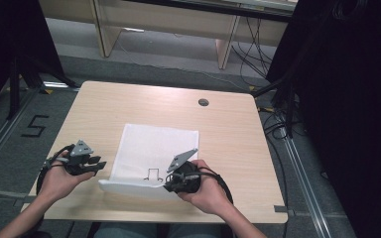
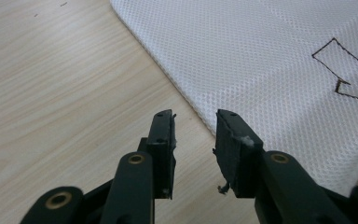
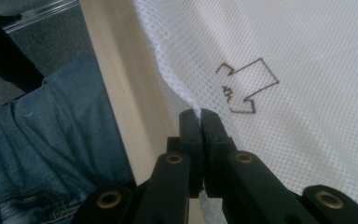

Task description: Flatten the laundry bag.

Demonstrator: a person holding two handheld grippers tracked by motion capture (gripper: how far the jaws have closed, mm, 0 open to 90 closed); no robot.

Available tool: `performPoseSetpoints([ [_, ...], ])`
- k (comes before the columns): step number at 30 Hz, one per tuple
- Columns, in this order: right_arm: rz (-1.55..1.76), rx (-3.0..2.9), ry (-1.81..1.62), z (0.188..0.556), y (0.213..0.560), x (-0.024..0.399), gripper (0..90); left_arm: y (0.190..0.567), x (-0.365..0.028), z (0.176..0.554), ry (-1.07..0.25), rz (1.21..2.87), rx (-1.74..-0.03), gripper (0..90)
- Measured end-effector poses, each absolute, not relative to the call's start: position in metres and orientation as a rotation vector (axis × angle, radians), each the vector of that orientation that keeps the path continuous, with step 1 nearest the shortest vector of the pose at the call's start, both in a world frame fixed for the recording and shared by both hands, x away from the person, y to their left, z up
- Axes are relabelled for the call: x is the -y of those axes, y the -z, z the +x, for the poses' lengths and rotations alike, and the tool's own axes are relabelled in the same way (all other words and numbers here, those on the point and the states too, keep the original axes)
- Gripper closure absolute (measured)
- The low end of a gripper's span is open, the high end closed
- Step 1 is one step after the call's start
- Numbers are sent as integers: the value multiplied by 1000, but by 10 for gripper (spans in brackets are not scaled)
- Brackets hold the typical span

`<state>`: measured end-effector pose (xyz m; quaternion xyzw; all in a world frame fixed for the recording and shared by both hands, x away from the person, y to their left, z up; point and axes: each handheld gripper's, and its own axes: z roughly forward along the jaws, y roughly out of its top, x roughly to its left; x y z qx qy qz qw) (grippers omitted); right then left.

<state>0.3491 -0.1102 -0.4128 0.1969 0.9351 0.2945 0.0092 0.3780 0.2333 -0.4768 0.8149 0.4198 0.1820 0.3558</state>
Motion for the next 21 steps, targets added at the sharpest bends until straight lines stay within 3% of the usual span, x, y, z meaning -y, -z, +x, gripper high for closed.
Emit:
performPoseSetpoints([
  [21,696,-3061,-790,340,455,106,897,476,-225,377,-489,2117,-1017,631],
])
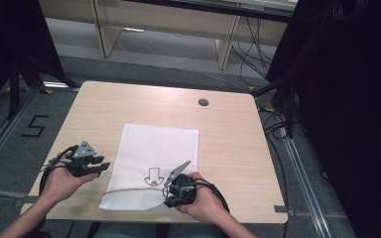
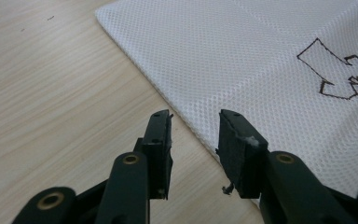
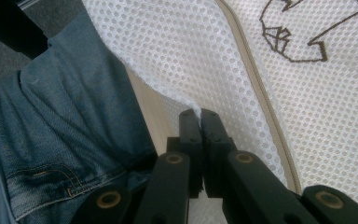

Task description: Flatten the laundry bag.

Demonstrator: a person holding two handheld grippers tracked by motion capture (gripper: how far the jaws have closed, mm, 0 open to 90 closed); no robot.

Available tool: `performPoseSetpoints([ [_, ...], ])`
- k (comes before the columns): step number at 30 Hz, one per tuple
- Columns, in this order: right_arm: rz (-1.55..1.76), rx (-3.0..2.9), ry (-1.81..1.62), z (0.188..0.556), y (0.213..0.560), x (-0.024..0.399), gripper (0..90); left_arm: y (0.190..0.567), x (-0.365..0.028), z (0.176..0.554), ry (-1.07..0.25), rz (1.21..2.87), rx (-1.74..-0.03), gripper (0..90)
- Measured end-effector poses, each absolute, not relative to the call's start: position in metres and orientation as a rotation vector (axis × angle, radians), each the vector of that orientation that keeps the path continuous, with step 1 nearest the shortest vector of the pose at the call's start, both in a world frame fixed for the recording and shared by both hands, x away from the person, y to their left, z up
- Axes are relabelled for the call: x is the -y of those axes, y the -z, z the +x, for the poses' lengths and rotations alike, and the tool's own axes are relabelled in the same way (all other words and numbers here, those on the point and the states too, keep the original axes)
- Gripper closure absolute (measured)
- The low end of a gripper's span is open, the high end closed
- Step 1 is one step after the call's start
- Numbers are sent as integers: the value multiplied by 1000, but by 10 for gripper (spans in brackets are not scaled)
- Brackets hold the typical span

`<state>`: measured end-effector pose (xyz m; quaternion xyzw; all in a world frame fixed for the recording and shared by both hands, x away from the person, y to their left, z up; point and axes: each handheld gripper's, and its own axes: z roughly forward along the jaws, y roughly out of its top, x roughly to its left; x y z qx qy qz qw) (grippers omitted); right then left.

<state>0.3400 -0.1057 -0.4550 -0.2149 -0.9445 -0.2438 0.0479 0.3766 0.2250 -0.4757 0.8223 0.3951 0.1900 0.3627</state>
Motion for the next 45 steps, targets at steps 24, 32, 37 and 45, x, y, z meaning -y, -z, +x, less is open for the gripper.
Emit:
performPoseSetpoints([
  [24,-705,2889,699,362,473,93,881,475,-200,377,-483,2116,-959,589],
  [32,-769,2861,750,351,459,100,667,475,-199,377,-485,2119,-941,582],
  [37,-781,2848,874,350,443,114,600,476,-197,376,-468,2121,-946,581],
  [45,-1010,2829,928,372,434,153,679,475,-187,371,-391,2136,-890,637],
])
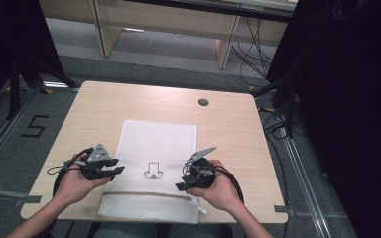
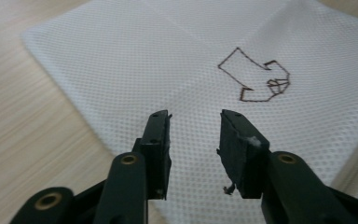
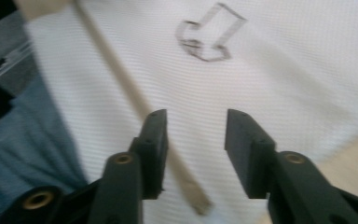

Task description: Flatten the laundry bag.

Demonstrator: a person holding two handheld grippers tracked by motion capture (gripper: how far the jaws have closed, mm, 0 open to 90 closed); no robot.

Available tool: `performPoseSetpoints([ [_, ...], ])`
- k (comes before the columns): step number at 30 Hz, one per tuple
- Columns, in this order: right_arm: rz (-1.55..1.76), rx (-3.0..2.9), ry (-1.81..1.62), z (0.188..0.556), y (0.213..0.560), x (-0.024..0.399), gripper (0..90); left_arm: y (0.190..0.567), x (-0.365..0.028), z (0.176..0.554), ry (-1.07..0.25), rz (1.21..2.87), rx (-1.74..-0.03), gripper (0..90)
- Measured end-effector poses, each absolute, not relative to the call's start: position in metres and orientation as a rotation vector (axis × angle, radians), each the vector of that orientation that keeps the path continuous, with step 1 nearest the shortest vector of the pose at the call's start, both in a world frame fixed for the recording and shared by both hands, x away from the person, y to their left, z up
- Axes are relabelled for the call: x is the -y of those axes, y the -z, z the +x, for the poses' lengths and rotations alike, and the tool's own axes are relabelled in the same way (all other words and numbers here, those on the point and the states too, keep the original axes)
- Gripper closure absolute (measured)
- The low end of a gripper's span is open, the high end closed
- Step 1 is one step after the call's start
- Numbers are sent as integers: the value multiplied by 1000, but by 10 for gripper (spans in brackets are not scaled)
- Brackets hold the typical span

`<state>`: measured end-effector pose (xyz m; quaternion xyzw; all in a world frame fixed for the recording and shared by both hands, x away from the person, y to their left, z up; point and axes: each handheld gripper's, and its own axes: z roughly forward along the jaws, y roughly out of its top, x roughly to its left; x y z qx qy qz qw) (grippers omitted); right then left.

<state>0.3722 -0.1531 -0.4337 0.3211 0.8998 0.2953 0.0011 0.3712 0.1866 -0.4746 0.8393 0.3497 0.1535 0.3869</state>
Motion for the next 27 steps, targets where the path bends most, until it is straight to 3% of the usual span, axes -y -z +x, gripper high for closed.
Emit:
performPoseSetpoints([
  [3,1105,-2796,-825,383,441,166,844,476,-178,368,-302,2137,-875,706],
  [4,1105,-2796,-825,383,441,166,844,476,-178,368,-302,2137,-875,727],
  [5,1110,-2796,-783,389,449,172,899,478,-172,366,-268,2169,-846,747],
  [11,1185,-2839,-690,391,467,173,900,486,-160,363,-222,2276,-791,816],
  [16,1175,-2872,-619,387,479,169,900,495,-161,366,-184,2387,-769,817],
  [27,1148,-2871,-611,382,482,160,900,497,-167,370,-208,2430,-790,830],
])
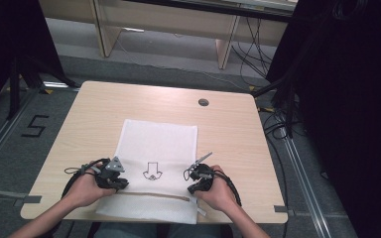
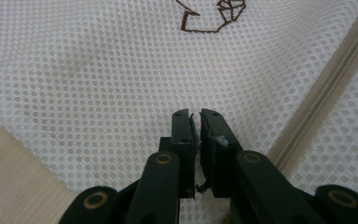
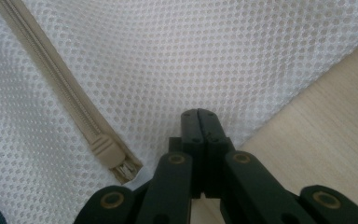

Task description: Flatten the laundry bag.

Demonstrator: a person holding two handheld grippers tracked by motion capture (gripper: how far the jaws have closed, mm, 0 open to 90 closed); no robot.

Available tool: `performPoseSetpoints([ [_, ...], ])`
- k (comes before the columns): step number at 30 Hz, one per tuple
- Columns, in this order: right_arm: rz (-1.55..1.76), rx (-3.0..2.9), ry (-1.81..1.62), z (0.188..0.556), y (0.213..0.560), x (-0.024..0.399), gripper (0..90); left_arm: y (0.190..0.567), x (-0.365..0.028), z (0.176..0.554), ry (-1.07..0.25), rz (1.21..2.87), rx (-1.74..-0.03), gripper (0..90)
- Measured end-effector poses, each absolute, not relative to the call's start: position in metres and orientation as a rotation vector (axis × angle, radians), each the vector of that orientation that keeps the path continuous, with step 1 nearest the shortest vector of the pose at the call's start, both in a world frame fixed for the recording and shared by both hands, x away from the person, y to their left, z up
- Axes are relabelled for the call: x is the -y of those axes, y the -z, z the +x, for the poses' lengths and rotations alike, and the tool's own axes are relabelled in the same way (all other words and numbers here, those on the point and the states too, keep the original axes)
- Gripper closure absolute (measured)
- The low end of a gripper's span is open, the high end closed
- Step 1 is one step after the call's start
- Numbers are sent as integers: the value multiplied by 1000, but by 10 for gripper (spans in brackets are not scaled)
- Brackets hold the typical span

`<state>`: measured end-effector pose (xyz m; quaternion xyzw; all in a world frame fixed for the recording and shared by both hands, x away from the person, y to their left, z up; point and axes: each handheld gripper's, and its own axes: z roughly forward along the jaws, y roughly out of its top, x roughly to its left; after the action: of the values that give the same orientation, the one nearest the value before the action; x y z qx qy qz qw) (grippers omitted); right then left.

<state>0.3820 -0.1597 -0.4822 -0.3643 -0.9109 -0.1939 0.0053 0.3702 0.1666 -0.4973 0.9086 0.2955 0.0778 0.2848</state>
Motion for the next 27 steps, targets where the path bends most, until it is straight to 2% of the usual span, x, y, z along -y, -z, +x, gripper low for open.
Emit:
performPoseSetpoints([
  [8,-1123,2878,645,388,484,158,900,498,-169,372,-223,2397,-841,824],
  [15,-1153,2885,665,390,482,161,893,497,-167,371,-220,2367,-822,774],
  [21,-1264,2854,774,384,465,170,840,491,-161,370,-229,2305,-785,720],
  [27,-1271,2872,851,383,463,182,776,489,-162,369,-229,2231,-822,681],
])
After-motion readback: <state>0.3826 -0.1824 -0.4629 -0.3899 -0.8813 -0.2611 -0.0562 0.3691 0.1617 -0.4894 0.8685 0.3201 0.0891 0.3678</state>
